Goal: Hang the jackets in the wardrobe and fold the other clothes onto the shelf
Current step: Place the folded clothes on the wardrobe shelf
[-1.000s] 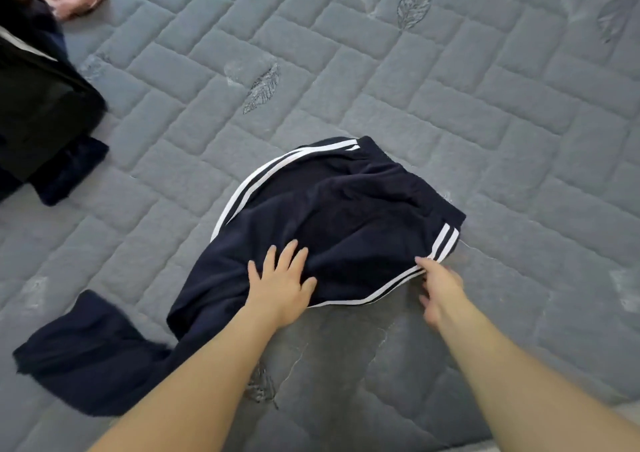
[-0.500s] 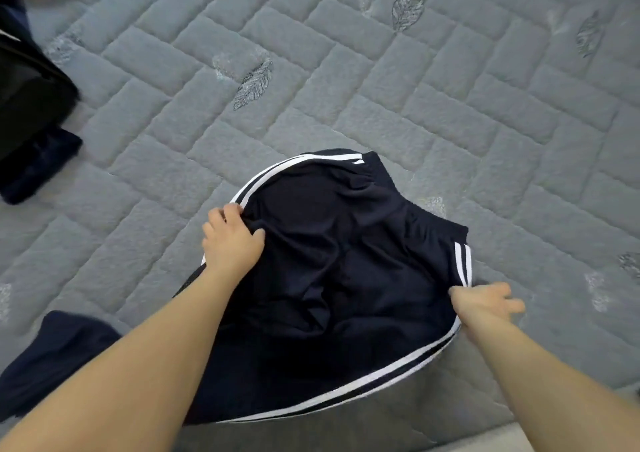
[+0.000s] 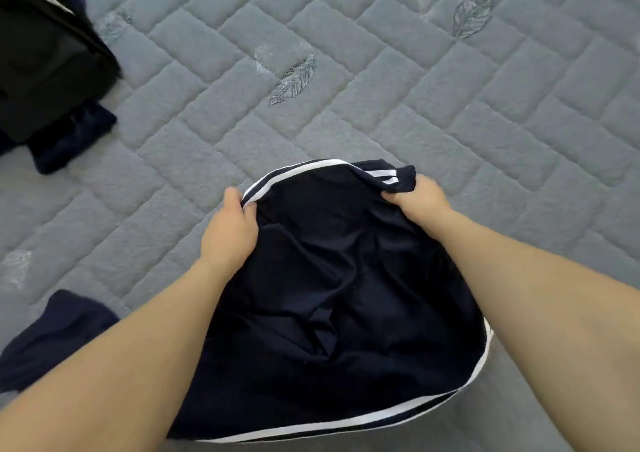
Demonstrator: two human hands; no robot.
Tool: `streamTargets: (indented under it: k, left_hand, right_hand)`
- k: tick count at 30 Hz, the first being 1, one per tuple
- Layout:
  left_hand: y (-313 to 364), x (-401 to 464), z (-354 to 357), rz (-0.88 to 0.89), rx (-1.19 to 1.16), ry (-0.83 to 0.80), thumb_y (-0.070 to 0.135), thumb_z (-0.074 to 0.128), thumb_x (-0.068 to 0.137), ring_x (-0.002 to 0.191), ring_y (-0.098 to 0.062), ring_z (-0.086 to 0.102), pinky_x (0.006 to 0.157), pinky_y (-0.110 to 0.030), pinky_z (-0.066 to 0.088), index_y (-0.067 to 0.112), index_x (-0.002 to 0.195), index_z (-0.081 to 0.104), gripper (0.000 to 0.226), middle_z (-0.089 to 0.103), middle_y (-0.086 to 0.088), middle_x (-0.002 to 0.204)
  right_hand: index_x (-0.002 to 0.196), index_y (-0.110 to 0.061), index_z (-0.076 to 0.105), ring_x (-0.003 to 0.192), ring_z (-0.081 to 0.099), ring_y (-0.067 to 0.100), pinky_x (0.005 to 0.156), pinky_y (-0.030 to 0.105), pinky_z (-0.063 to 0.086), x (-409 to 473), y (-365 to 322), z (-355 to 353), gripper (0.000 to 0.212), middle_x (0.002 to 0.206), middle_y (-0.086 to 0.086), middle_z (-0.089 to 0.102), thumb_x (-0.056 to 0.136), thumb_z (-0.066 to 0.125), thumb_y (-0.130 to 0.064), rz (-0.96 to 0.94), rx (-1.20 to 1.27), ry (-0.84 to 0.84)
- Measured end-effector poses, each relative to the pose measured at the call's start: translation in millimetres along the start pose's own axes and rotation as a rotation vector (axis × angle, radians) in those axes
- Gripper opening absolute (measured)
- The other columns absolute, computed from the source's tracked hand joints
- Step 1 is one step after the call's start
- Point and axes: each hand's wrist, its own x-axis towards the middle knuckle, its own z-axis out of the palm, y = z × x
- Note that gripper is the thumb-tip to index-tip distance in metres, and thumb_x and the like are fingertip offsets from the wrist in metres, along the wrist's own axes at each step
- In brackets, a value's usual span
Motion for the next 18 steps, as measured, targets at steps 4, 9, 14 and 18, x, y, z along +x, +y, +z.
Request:
streamTargets:
  k: [4, 9, 14, 18]
  left_hand:
    - [73, 44, -14, 0.375, 0.343, 0.214, 0.041, 0.037, 0.104, 0.061, -0.037, 0.054, 0.054, -0.036, 0.028, 0.017, 0.091, 0.033, 0.028, 0.055, -0.008, 0.066]
    - [193, 106, 18, 0.586, 0.666, 0.311, 0.023, 0.045, 0.097, 0.1, -0.043, 0.053, 0.082, -0.049, 0.04, 0.007, 0.115, 0.047, 0.024, 0.059, -0.024, 0.108]
    - [217, 9, 105, 0.596, 0.608, 0.133, 0.023, 0.052, 0.082, 0.121, -0.039, 0.042, 0.103, -0.053, 0.028, 0.014, 0.138, 0.041, 0.058, 0.04, -0.016, 0.14]
    - [195, -115, 163, 0.919, 0.6, -0.319, 0.066, 0.044, 0.079, 0.097, -0.029, 0.046, 0.078, -0.043, 0.036, 0.019, 0.114, 0.05, 0.059, 0.045, -0.004, 0.114]
  right_hand:
    - [0.086, -0.021, 0.059, 0.095, 0.062, 0.032, 0.072, 0.036, 0.045, 9, 3, -82, 0.019, 0.092, 0.004, 0.066, 0.083, 0.066, -0.038, -0.088, -0.013, 0.389]
    - [0.118, -0.012, 0.047, 0.113, 0.055, 0.031, 0.092, 0.04, 0.044, 73, 7, -172, 0.058, 0.12, 0.008, 0.057, 0.077, 0.067, -0.048, -0.121, 0.116, 0.652]
    - [0.145, -0.009, 0.038, 0.132, 0.042, 0.032, 0.11, 0.039, 0.034, 64, 89, -156, 0.079, 0.145, 0.015, 0.042, 0.084, 0.062, -0.054, 0.202, 0.187, 0.3]
    - [0.123, -0.013, 0.056, 0.118, 0.052, 0.038, 0.098, 0.044, 0.044, 36, 151, -150, 0.059, 0.122, 0.016, 0.057, 0.08, 0.067, -0.052, 0.185, -0.267, 0.071]
